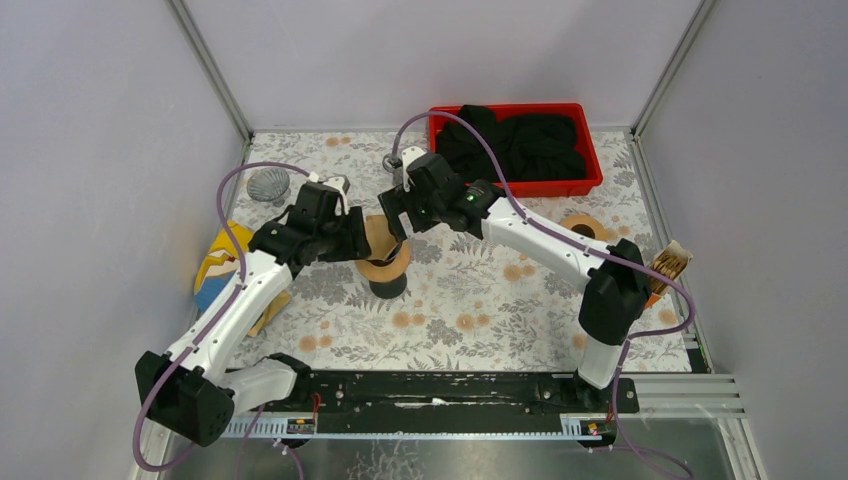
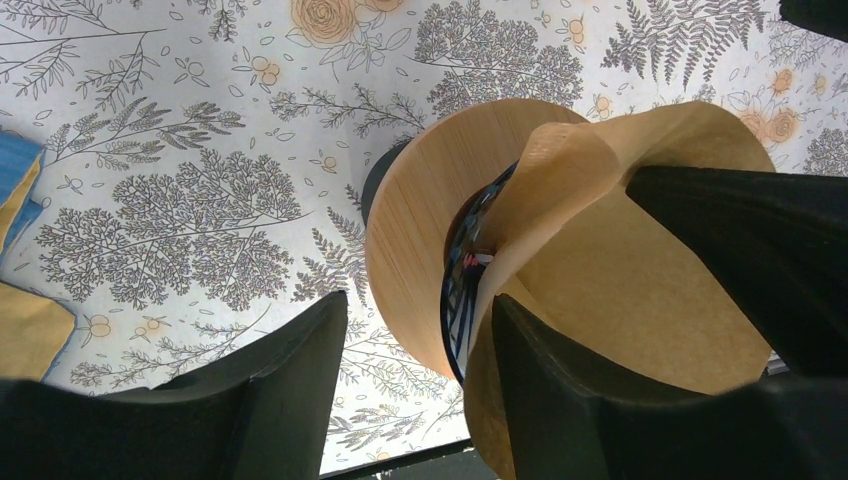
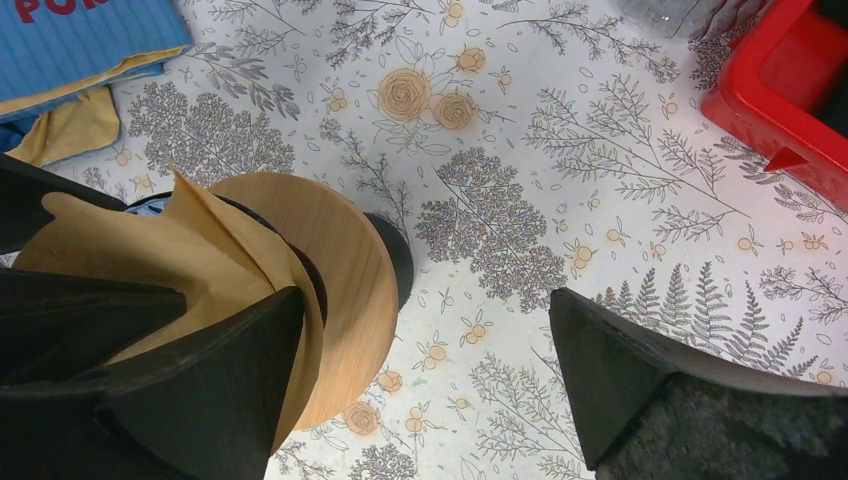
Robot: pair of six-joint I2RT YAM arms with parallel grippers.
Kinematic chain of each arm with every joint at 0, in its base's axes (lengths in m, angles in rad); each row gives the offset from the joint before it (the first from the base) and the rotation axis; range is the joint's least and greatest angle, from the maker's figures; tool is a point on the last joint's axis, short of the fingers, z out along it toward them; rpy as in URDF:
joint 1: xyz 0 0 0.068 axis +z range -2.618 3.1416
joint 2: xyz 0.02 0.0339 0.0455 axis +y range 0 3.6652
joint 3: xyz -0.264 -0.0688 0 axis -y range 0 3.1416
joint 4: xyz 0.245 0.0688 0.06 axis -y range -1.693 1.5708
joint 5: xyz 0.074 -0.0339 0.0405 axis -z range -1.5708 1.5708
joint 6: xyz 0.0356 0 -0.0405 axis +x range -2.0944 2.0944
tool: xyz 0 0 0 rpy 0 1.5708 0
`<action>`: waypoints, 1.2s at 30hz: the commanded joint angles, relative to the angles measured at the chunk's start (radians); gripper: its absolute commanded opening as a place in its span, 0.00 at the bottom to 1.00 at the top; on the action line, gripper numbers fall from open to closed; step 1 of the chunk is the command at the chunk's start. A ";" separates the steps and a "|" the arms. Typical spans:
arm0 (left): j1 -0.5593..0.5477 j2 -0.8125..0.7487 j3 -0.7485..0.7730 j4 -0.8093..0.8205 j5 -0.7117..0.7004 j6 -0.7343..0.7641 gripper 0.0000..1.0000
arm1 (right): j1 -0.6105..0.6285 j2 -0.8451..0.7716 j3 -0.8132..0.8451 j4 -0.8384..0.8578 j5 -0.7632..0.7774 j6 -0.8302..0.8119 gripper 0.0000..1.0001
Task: Place the coffee filter in the dripper
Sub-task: Adjust the coffee filter in the coffee dripper.
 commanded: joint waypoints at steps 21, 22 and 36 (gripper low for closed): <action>0.010 0.041 -0.007 -0.008 0.015 0.038 0.60 | -0.021 0.069 0.094 -0.042 -0.235 -0.005 1.00; 0.010 0.041 -0.007 -0.009 0.014 0.038 0.60 | -0.021 0.078 0.098 -0.044 -0.241 -0.005 0.99; 0.010 0.034 -0.011 -0.006 0.030 0.042 0.60 | -0.023 0.160 0.162 -0.018 -0.160 0.017 0.99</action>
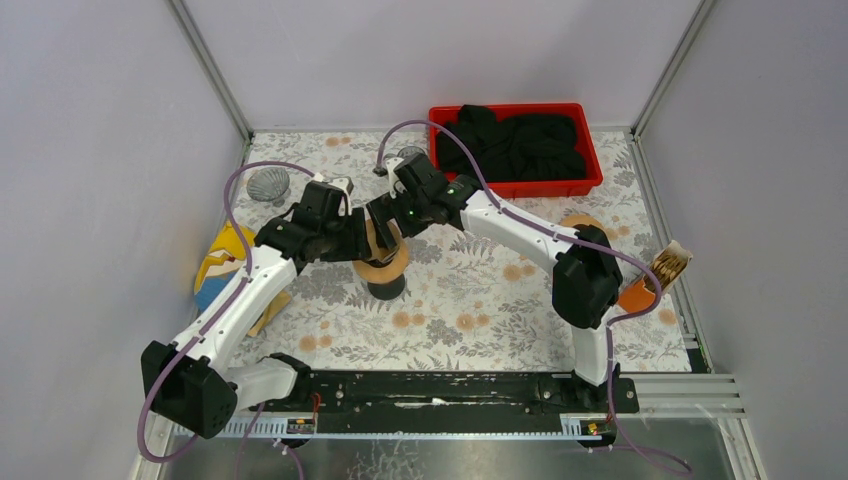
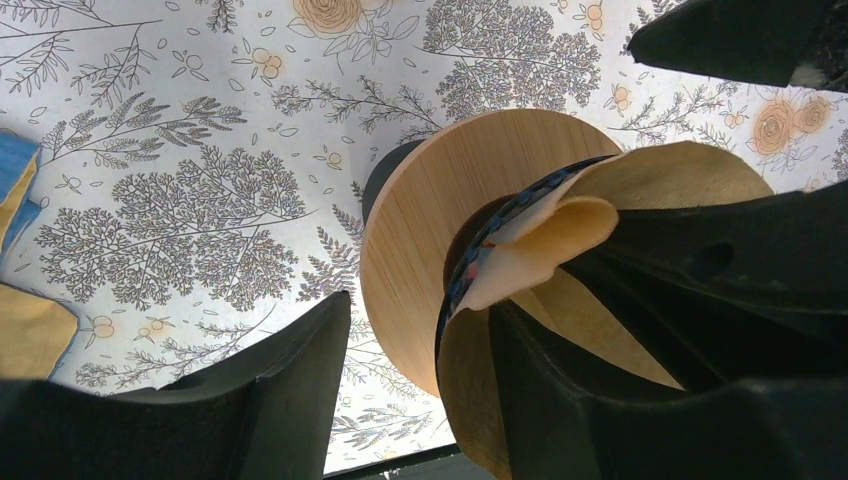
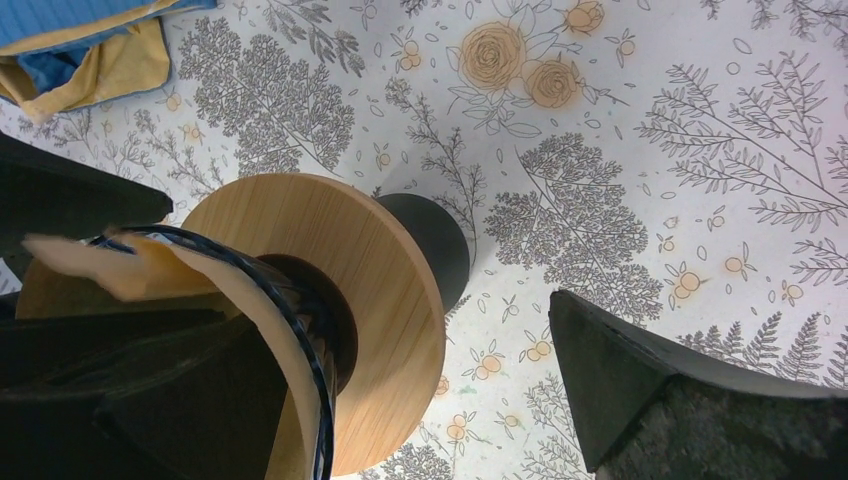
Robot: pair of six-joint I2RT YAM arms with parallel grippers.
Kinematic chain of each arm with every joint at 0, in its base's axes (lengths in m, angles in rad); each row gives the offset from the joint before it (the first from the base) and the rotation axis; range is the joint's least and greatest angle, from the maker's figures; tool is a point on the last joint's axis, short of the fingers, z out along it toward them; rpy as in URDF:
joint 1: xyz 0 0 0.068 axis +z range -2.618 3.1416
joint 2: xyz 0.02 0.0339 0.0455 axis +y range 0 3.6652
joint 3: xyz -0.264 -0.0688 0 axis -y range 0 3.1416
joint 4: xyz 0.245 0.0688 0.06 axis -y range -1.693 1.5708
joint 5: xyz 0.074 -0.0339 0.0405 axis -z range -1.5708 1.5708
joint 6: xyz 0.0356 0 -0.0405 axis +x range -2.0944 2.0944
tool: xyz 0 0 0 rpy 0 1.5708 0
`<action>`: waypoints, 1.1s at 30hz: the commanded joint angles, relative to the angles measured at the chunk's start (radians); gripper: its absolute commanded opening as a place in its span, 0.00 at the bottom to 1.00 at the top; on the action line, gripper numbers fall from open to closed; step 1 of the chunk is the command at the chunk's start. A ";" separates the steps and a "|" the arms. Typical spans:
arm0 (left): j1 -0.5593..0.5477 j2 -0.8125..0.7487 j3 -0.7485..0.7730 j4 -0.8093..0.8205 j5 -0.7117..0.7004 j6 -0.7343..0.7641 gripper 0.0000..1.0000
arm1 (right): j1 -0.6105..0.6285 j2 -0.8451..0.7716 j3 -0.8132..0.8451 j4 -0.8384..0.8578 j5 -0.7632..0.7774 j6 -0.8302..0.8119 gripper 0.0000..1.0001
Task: Place the coffee filter in the dripper
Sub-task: Adjust the coffee filter in the coffee dripper.
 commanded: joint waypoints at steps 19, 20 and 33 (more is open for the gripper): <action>0.009 -0.021 -0.018 0.035 -0.001 0.010 0.64 | -0.005 -0.004 -0.008 0.024 0.047 0.030 1.00; 0.009 -0.023 -0.018 0.044 -0.003 0.005 0.64 | -0.006 0.001 -0.008 0.018 0.042 0.029 1.00; 0.014 0.022 0.007 0.008 0.002 0.025 0.64 | -0.005 -0.023 -0.015 -0.007 0.043 0.009 1.00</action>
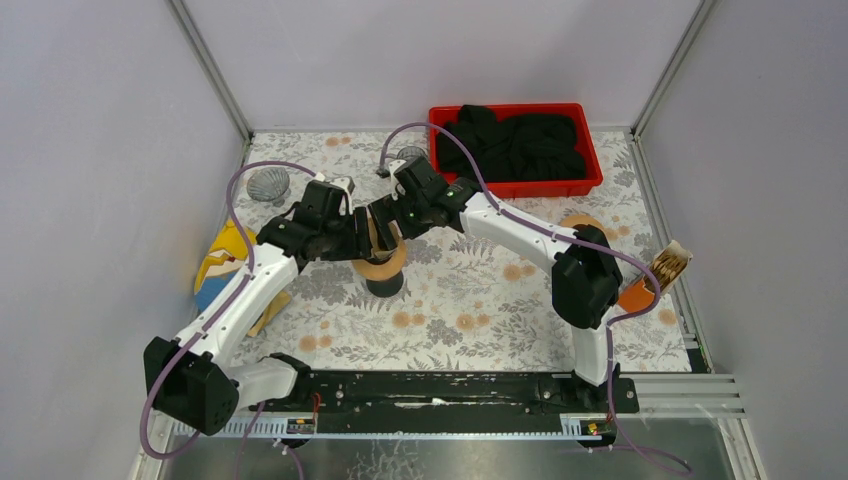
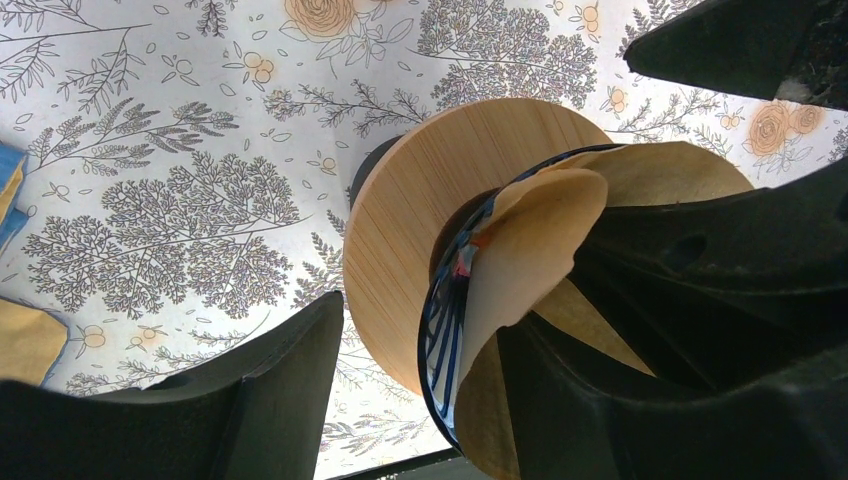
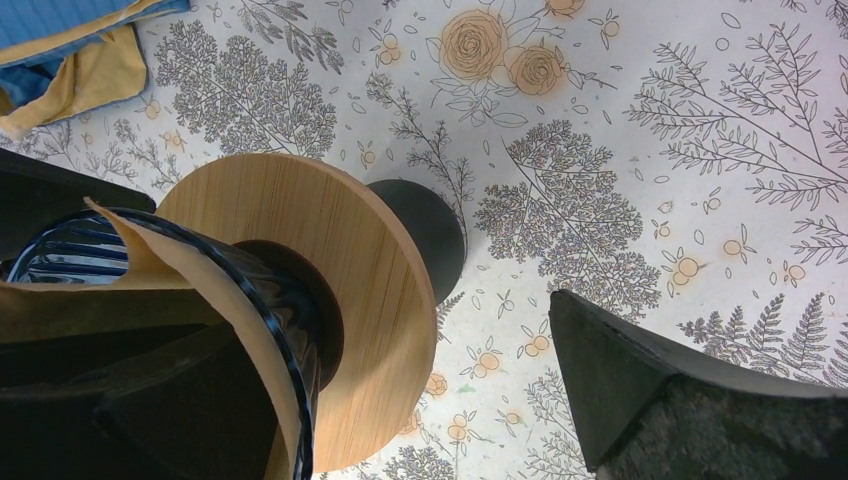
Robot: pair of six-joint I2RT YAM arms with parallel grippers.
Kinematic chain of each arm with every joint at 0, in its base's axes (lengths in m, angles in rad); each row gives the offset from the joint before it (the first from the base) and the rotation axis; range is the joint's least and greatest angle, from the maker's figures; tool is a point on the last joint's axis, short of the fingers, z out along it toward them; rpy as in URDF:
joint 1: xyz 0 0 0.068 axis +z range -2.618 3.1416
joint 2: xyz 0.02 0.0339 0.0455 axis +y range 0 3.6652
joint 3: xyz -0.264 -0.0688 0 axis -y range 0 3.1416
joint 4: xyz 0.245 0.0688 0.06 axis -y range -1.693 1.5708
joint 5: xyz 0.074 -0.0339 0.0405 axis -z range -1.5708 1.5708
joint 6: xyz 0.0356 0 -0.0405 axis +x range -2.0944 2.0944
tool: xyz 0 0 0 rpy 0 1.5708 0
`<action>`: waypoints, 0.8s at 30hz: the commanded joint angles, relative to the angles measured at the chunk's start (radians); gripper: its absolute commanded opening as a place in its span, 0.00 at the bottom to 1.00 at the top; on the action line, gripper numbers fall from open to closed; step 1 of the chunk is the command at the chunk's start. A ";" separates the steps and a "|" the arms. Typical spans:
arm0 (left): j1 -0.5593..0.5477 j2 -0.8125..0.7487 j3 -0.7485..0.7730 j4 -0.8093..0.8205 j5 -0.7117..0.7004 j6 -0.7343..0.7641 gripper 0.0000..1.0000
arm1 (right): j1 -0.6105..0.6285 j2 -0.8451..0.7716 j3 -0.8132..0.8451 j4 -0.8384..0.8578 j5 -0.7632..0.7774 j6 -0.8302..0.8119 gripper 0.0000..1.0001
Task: Place the coffee filter in the dripper
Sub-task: Adjust the coffee filter in the coffee dripper.
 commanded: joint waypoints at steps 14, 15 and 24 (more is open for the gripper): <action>0.007 0.004 0.025 -0.034 -0.004 0.042 0.64 | -0.007 -0.115 0.001 0.018 -0.046 -0.011 1.00; 0.007 0.002 0.025 -0.032 -0.008 0.042 0.64 | -0.007 -0.122 -0.002 0.022 -0.054 -0.009 1.00; 0.007 0.001 0.027 -0.025 -0.004 0.039 0.64 | -0.006 -0.121 -0.015 0.036 -0.164 0.001 0.99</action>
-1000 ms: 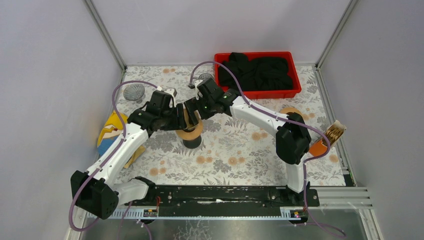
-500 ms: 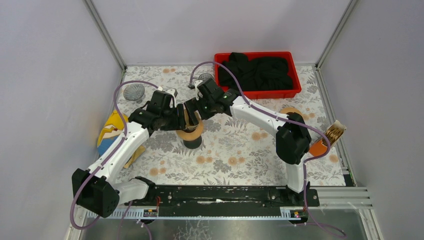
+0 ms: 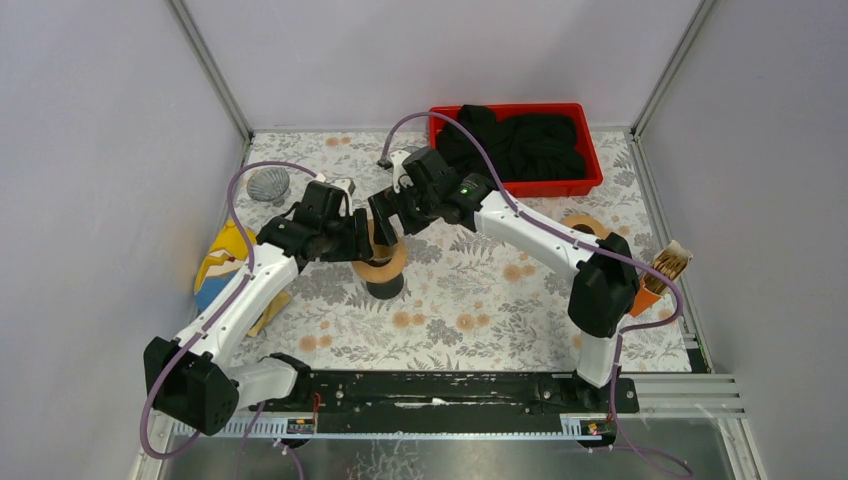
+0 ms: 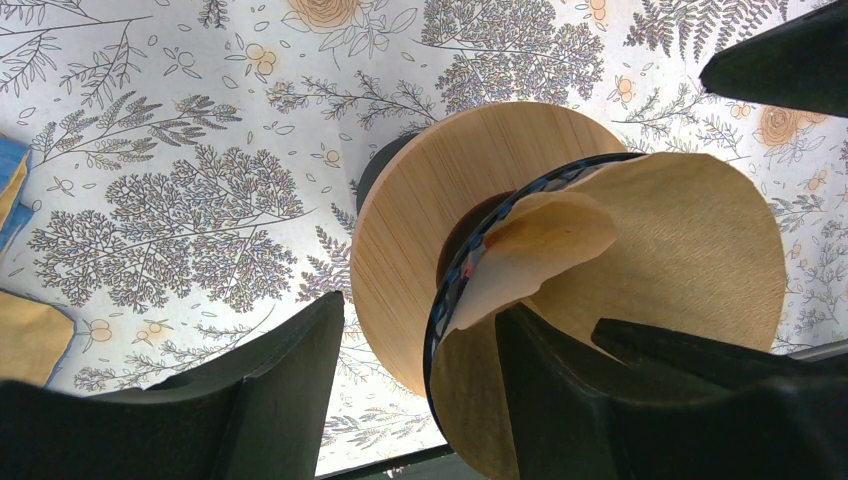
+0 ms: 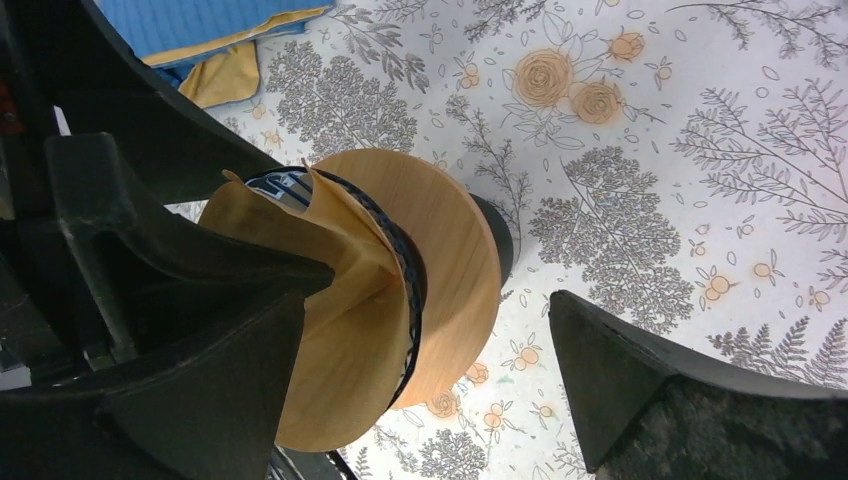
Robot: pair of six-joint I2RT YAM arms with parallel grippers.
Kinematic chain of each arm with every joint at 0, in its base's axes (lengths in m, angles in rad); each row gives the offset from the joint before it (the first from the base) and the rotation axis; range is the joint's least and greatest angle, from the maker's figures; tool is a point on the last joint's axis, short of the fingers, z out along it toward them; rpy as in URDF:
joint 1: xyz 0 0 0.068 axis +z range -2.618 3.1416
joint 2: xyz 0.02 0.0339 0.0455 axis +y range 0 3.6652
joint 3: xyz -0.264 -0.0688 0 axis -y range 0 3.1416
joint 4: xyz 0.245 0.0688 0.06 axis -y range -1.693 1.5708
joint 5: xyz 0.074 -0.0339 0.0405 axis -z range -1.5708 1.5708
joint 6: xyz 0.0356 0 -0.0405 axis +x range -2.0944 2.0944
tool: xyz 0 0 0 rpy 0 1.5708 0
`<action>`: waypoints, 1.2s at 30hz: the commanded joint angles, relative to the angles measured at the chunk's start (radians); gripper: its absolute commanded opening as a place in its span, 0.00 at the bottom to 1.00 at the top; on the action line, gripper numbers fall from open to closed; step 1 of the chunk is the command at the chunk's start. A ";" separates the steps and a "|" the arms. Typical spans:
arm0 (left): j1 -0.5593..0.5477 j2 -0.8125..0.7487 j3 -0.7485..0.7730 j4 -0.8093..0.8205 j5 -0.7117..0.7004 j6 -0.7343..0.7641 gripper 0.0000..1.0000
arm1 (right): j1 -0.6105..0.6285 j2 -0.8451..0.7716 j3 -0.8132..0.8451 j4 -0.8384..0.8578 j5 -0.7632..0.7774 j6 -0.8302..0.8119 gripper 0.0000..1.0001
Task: Place the coffee filter in the dripper
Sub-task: Adjust the coffee filter in the coffee dripper.
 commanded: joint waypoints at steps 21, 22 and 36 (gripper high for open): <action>0.007 0.007 0.026 0.012 -0.001 0.020 0.64 | -0.006 0.084 0.053 -0.109 -0.110 -0.057 1.00; 0.007 0.008 0.025 0.013 -0.001 0.020 0.64 | -0.006 0.086 0.056 -0.113 -0.114 -0.061 1.00; 0.008 -0.030 0.047 0.027 -0.027 -0.001 0.69 | -0.005 0.092 0.089 -0.124 -0.114 -0.069 1.00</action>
